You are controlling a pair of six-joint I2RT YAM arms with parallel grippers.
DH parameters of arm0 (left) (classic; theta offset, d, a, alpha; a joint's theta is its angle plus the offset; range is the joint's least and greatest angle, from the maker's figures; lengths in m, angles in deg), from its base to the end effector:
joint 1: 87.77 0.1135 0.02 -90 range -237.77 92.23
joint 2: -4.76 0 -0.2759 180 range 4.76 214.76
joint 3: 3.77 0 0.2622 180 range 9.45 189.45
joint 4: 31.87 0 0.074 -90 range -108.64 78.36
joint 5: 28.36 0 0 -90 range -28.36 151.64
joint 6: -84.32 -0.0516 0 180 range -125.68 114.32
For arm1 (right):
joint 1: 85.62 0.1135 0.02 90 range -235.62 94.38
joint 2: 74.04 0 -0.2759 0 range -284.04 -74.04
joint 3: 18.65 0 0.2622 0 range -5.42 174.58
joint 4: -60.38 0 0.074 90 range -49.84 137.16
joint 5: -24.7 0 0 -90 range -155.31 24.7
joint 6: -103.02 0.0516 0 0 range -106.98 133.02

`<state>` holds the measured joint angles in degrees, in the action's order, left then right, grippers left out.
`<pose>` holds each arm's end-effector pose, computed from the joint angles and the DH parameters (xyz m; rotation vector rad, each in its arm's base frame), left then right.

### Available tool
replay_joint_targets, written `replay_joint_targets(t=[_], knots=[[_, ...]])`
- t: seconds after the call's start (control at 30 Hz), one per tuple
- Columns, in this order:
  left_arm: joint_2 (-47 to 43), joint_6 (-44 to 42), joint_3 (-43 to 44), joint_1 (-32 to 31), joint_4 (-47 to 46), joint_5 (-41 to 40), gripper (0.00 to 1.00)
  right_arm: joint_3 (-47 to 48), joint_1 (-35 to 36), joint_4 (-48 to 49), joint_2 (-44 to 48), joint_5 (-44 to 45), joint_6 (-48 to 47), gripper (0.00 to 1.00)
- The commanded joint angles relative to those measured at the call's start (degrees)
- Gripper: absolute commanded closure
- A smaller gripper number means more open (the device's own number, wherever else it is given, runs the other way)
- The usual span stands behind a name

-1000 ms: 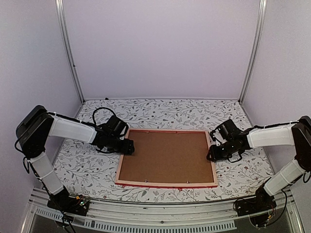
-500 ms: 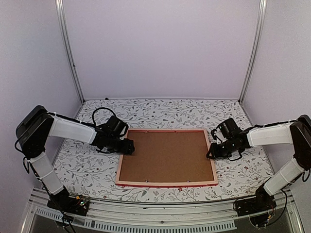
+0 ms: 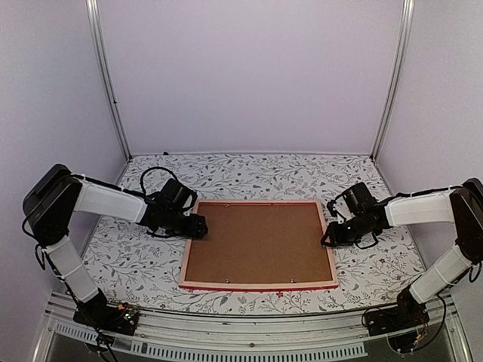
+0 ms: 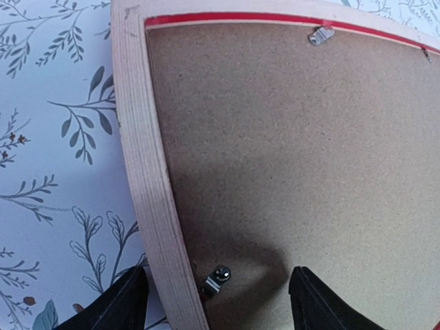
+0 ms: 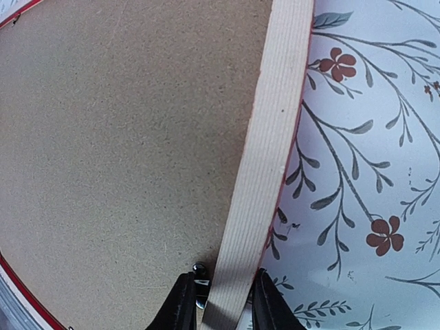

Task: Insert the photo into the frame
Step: Press the fastener onto the backboard.

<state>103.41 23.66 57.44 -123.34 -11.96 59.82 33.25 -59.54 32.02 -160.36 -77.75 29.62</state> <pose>0.2754 -0.1949 0.1211 0.1301 2.6157 -0.3765 0.2425 0.1311 0.1300 -0.2975 2.7156 0.5181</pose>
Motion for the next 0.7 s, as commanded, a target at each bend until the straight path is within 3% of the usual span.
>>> replay_joint_targets(t=[0.0,0.3,0.47,0.67], knots=[[1.46,-0.89,-1.60,1.45,3.01,1.37,0.26,1.13,0.20,-2.19,-1.55,-3.43,-4.78,0.81],[1.19,-3.02,-0.46,2.65,4.01,3.29,0.26,5.66,0.21,-5.84,-4.15,-0.41,-6.78,0.77],[0.94,-3.75,-0.13,3.27,3.86,4.11,0.26,7.51,0.19,-7.79,-4.73,1.83,-6.53,0.58],[-1.47,-4.09,-0.63,3.54,3.29,5.21,0.23,10.65,-0.42,-9.56,-4.06,2.75,-4.38,0.45]])
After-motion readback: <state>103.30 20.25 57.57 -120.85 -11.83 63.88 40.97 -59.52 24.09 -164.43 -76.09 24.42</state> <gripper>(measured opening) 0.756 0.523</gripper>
